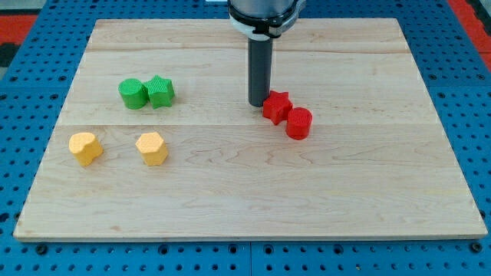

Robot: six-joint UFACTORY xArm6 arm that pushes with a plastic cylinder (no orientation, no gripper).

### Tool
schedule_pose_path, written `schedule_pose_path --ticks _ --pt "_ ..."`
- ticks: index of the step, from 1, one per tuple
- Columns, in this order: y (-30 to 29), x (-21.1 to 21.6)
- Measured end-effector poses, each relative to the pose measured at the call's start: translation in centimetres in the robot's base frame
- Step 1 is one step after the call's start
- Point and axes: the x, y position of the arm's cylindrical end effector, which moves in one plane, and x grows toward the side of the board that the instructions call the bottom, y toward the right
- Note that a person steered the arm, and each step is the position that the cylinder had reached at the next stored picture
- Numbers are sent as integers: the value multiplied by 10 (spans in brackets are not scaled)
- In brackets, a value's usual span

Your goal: Move your arm away from the red star

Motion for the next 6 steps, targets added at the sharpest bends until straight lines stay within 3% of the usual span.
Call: schedule_pose_path --ticks 3,5,6 --pt "-21 -34" --pt "64 -160" --pt "66 -202"
